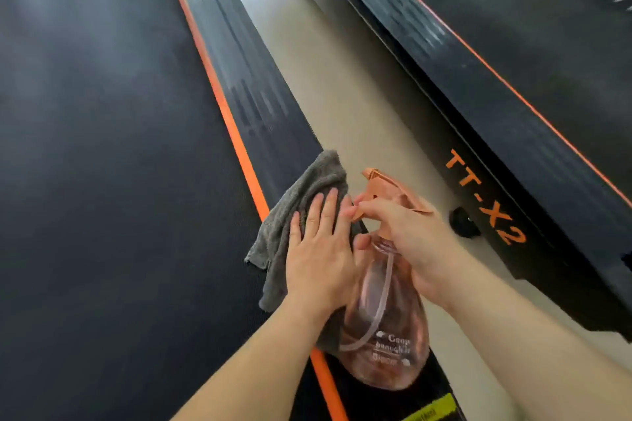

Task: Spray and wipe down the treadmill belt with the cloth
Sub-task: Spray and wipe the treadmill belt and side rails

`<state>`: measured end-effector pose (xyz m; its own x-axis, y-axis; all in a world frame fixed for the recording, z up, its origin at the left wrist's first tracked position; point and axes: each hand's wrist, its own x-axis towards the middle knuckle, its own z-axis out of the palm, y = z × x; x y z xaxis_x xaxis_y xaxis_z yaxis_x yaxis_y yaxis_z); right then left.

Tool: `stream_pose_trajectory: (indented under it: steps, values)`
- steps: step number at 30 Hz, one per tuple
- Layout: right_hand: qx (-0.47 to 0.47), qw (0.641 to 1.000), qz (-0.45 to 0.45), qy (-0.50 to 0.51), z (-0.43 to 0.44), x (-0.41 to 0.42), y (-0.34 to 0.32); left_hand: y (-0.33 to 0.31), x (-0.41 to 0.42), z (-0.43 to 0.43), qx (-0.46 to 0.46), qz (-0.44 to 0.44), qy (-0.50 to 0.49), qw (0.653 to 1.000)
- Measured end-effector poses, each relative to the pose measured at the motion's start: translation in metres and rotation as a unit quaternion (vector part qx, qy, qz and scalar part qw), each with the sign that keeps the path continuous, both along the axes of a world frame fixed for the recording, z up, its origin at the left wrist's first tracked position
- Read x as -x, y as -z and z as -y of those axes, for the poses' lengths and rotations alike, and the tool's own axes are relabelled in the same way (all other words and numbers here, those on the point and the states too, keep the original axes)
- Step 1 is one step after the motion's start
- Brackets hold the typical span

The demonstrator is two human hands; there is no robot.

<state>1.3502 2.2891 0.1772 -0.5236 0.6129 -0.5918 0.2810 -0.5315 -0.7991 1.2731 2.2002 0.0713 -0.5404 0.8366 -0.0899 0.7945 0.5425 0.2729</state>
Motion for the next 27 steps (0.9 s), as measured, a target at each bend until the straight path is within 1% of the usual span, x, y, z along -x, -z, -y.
stream_pose_trajectory:
  steps: [1,2,4,6,7,9,10,13,16,18,21,22,23,24,27]
  values:
    - [-0.005,1.0,-0.005,-0.024,-0.016,0.008,0.001,-0.002,0.007,-0.012,0.003,0.008,-0.047,0.999]
    - [-0.019,1.0,-0.005,-0.022,-0.02,0.011,-0.001,-0.006,0.016,-0.016,-0.007,0.009,-0.07,0.997]
    - [-0.025,0.993,-0.02,-0.113,-0.055,0.032,0.004,-0.003,0.03,-0.044,0.004,0.009,-0.172,0.985]
    - [-0.055,0.978,-0.039,-0.196,-0.072,0.049,0.007,-0.001,0.04,-0.057,0.025,0.002,-0.232,0.972]
    - [-0.09,0.971,-0.042,-0.22,-0.077,0.056,0.009,0.0,0.046,-0.061,0.035,-0.003,-0.254,0.967]
    - [-0.162,0.944,-0.033,-0.287,-0.087,0.066,0.014,-0.003,0.055,-0.071,0.067,-0.003,-0.298,0.952]
    - [-0.182,0.93,-0.03,-0.319,-0.096,0.075,0.018,-0.005,0.064,-0.079,0.08,0.008,-0.319,0.944]
    - [-0.212,0.91,-0.017,-0.356,-0.098,0.073,0.021,-0.009,0.072,-0.081,0.098,0.012,-0.308,0.946]
    - [-0.261,0.883,0.001,-0.389,-0.109,0.093,0.032,-0.001,0.096,-0.088,0.09,-0.017,-0.319,0.943]
    - [-0.288,0.874,0.011,-0.391,-0.117,0.118,0.035,-0.001,0.113,-0.096,0.074,-0.022,-0.329,0.941]
    - [-0.291,0.878,0.017,-0.38,-0.131,0.169,0.036,-0.005,0.148,-0.113,0.051,0.005,-0.348,0.936]
    - [-0.288,0.883,0.021,-0.37,-0.133,0.169,0.033,-0.006,0.147,-0.117,0.052,0.002,-0.345,0.937]
    - [-0.279,0.885,0.018,-0.373,-0.144,0.213,0.038,-0.005,0.187,-0.128,0.042,0.011,-0.362,0.931]
    - [-0.276,0.888,0.021,-0.367,-0.145,0.213,0.034,-0.007,0.187,-0.131,0.043,0.009,-0.359,0.932]
    - [-0.292,0.88,0.039,-0.373,-0.174,0.287,0.043,-0.008,0.252,-0.158,0.027,0.015,-0.36,0.932]
